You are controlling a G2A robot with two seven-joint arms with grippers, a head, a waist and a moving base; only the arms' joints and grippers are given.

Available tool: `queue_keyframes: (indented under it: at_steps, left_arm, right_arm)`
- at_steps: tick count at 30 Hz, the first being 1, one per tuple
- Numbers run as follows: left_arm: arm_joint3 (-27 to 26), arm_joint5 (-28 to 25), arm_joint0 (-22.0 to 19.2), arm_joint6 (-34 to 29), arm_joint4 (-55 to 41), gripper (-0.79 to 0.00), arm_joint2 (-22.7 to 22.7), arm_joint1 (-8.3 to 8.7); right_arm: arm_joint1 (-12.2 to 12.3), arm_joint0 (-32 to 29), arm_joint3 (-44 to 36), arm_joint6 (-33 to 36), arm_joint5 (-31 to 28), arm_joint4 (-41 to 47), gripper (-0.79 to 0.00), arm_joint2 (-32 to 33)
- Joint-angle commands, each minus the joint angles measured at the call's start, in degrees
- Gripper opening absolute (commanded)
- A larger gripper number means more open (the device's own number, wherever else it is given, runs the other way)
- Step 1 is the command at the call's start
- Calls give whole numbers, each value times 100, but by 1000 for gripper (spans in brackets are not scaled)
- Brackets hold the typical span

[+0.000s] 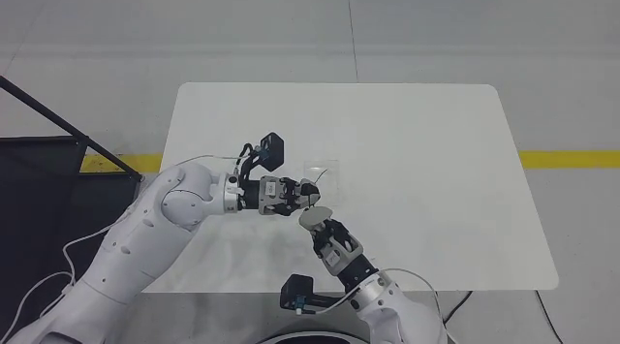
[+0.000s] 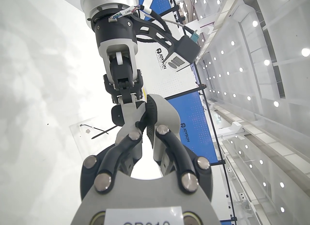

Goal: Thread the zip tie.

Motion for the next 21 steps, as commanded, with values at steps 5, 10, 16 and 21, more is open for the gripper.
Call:
queue_keyframes:
  at_steps: [5,10,16,21]
  left_arm:
    - [-133,-10,107,234,376,-785,-108,11]
    - [-308,67,243,481,782,-785,-216,19]
    - [-597,260,453,803,1376,-785,-326,25]
    - [-747,314,579,1021,1694,-785,-399,28]
  right_arm:
    - [4,9,-1,16,-46,-16,-785,-3]
    - [5,12,-5,35,-60,-15,-785,-9]
    - [5,28,-13,75,-87,-13,-785,-12]
    - [4,35,-27,97,-92,2,-785,-16]
